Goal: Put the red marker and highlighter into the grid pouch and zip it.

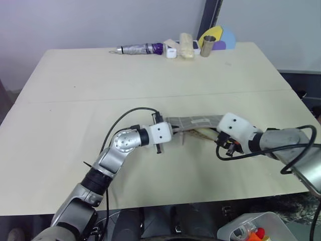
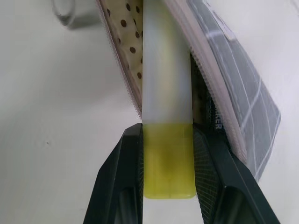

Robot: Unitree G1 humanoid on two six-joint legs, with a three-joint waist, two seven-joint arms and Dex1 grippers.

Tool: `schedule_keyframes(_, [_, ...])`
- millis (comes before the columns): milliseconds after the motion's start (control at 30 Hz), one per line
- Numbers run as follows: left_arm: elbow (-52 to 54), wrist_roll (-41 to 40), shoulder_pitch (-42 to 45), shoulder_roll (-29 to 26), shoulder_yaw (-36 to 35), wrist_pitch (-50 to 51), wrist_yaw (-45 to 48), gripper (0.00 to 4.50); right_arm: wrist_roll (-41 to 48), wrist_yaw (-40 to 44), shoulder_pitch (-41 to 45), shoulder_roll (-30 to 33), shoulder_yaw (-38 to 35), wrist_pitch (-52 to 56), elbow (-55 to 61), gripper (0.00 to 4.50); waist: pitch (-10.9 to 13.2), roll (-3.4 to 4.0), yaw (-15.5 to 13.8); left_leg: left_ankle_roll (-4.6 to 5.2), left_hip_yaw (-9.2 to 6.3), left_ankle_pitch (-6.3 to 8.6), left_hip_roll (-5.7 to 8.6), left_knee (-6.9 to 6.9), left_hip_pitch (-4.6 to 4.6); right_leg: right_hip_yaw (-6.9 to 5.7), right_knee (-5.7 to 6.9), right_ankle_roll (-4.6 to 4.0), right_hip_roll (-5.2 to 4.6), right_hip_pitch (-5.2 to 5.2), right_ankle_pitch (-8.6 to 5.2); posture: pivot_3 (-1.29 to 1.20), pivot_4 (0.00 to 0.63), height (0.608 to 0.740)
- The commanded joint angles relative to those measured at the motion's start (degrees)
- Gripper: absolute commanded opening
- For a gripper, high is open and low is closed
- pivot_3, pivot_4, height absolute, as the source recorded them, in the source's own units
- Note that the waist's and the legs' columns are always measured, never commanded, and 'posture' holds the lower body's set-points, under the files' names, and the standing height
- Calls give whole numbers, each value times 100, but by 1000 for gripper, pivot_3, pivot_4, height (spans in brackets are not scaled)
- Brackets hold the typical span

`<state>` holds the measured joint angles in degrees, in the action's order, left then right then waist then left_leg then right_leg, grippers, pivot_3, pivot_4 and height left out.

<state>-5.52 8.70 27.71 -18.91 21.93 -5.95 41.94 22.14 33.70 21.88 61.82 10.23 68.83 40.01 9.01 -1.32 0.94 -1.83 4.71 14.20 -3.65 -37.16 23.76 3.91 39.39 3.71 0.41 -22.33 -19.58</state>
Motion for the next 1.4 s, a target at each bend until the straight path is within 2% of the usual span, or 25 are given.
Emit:
schedule_keyframes(33, [266,46,32,-1,72,-197,39,0,-164,69,253,34,41,-206,18,855,0,0,0,0,0,0,0,0,0,0,0,0,0,0,0,0,150,740])
schedule_keyframes(100, [253,23,27,11,35,-138,31,0,-210,106,300,30,69,-254,1,855,0,0,-1,0,0,0,0,-1,1,0,0,0,0,-1,0,0,150,740])
schedule_keyframes(300, [300,-304,-31,188,-212,505,15,0,-125,284,364,91,-378,-352,144,3751,0,0,-3,1,0,0,0,-2,2,0,0,0,0,-1,0,0,150,740])
schedule_keyframes(400, [405,-560,-38,326,-354,1035,13,0,160,588,341,180,-1007,-375,358,3751,0,1,-6,1,-1,0,0,-2,3,-1,1,0,0,-2,0,0,150,740])
schedule_keyframes(567, [538,-1091,176,667,-699,2209,-123,0,973,1171,493,111,-2463,-358,629,3751,0,1,-13,1,-2,0,0,-4,4,-3,1,1,1,0,0,0,150,740])
schedule_keyframes(700, [595,-1832,680,1112,-1189,3622,-325,0,1463,1074,428,-172,-2996,-31,631,3751,1,-2,-27,1,-7,1,0,-10,4,-6,2,1,2,5,1,0,150,740])
schedule_keyframes(867, [551,-2590,1305,1522,-1691,4946,-567,0,1676,474,81,-798,-2622,216,905,3751,0,0,-7,3,-13,1,3,-15,21,-7,0,6,4,-4,2,0,150,740])
schedule_keyframes(967, [592,-2907,1509,1691,-1885,5381,-711,0,1353,-208,72,-1297,-2064,203,763,3751,0,0,9,2,-13,1,2,-12,22,-4,2,6,7,-11,2,0,150,740])
schedule_keyframes(1100, [710,-3168,1591,1775,-1948,5691,-833,0,788,-1197,257,-2073,-1589,153,165,3751,0,0,12,-11,-12,-7,2,-15,23,-3,6,6,5,-14,2,0,150,740])
schedule_keyframes(1400, [876,-3231,1441,1692,-1727,5765,-915,0,578,-1626,490,-2807,-1417,-57,-289,3751,0,1,-12,-34,-10,-21,3,-13,31,-3,6,5,3,-22,2,0,150,740])
